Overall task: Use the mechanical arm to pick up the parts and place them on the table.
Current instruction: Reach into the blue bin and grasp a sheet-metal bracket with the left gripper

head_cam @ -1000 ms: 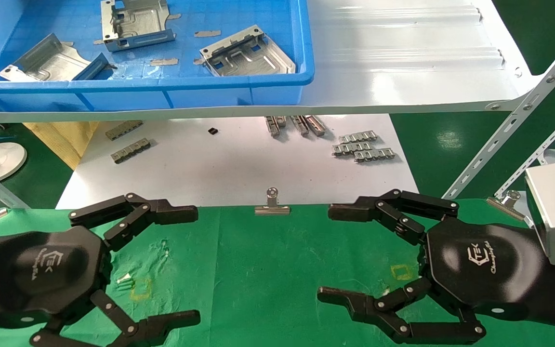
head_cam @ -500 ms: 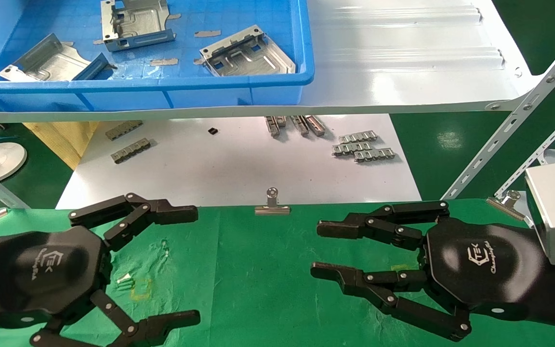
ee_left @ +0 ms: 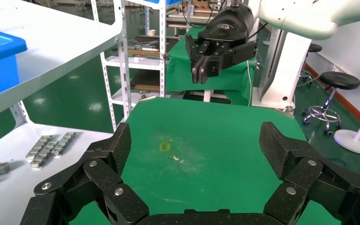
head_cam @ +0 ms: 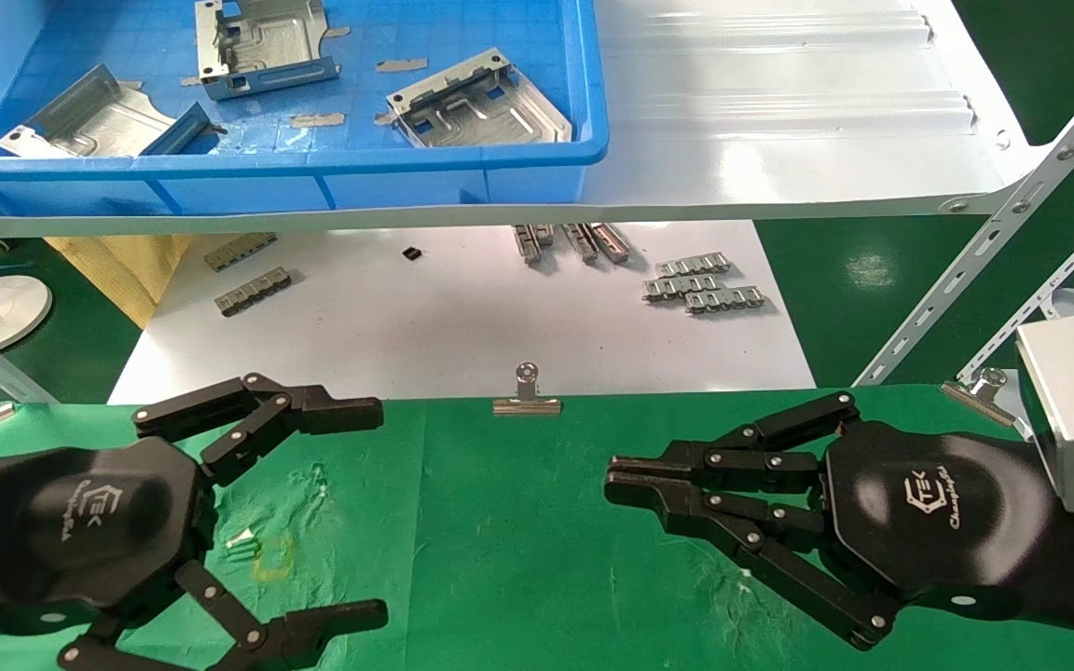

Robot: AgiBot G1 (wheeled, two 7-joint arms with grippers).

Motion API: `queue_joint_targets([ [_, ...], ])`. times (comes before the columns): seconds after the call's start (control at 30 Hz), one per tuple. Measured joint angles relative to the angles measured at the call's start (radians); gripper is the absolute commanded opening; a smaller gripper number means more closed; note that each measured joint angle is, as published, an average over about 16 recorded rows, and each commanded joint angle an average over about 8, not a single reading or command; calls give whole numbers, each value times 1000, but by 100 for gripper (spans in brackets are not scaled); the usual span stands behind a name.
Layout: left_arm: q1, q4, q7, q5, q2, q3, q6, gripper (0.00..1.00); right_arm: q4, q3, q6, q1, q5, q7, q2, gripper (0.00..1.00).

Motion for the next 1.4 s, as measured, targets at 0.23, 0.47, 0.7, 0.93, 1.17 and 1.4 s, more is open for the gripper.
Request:
queue_joint_targets([
  [0.23, 0, 0, 0, 0, 0, 0, 0, 100, 0, 0, 0, 0, 0, 0, 0, 0],
  [0.47, -17, 1, 1, 4, 0, -4, -6, 100, 0, 0, 0, 0, 0, 0, 0, 0],
  [0.7, -135, 41, -2, 61, 16, 0, -37, 100, 0, 0, 0, 0, 0, 0, 0, 0],
  [0.93, -376, 196, 16, 199, 90, 38, -81, 100, 0, 0, 0, 0, 0, 0, 0, 0],
  [1.17, -637, 488, 75, 364, 210, 101, -135, 100, 0, 0, 0, 0, 0, 0, 0, 7],
  [1.4, -821, 787, 128, 487, 296, 151, -205, 100, 0, 0, 0, 0, 0, 0, 0, 83],
])
